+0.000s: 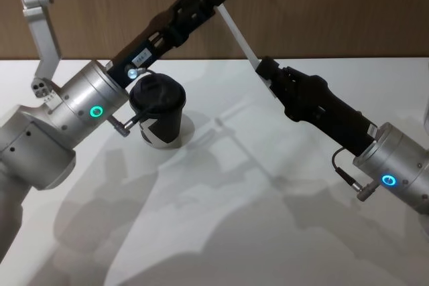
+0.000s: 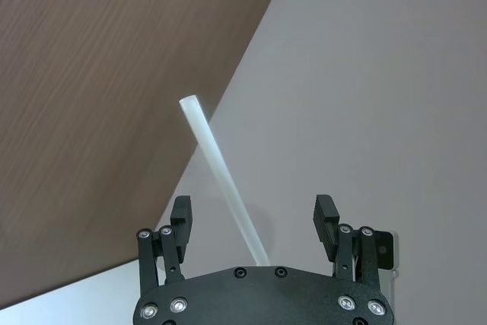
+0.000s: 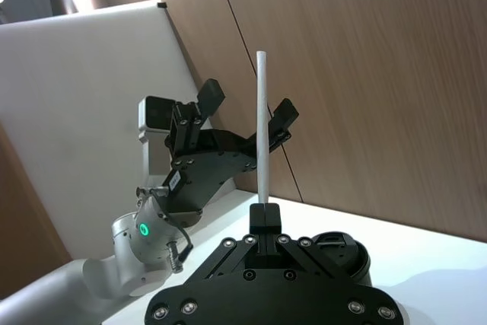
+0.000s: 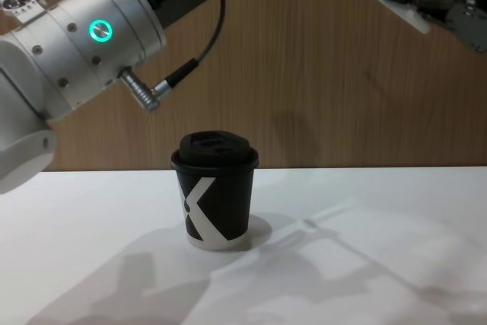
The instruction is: Pick up the straw with one hand, pass it to the other hand, and insert it into the cup.
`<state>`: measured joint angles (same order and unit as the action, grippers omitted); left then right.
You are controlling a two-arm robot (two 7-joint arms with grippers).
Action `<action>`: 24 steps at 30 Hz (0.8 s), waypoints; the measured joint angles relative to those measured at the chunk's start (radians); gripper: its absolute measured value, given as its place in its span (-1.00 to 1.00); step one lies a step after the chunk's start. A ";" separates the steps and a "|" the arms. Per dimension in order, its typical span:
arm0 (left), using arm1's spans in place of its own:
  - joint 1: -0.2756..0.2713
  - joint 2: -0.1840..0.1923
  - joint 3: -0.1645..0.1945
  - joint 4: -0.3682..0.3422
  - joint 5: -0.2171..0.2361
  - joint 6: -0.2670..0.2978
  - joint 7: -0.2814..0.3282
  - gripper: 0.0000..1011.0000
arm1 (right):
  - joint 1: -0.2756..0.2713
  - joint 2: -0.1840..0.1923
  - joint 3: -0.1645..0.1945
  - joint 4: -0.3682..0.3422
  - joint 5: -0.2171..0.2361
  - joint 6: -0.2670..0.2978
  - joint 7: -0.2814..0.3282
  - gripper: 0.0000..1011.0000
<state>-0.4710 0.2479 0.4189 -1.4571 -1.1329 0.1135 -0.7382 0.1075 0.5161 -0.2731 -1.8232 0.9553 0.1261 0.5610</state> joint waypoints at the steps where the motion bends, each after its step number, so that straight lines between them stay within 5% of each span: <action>1: -0.006 -0.003 0.003 0.010 -0.003 0.002 -0.003 0.98 | 0.000 0.000 0.000 0.000 0.000 0.000 0.000 -1.00; 13: -0.040 -0.013 0.026 0.055 -0.013 0.008 -0.023 0.87 | 0.000 0.000 0.000 0.000 0.000 0.000 0.000 -1.00; 24: -0.051 -0.012 0.038 0.066 -0.016 -0.011 -0.046 0.20 | 0.000 0.000 0.000 0.000 0.000 0.000 0.000 -1.00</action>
<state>-0.5225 0.2362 0.4570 -1.3911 -1.1486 0.1027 -0.7841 0.1076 0.5160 -0.2730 -1.8231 0.9553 0.1261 0.5610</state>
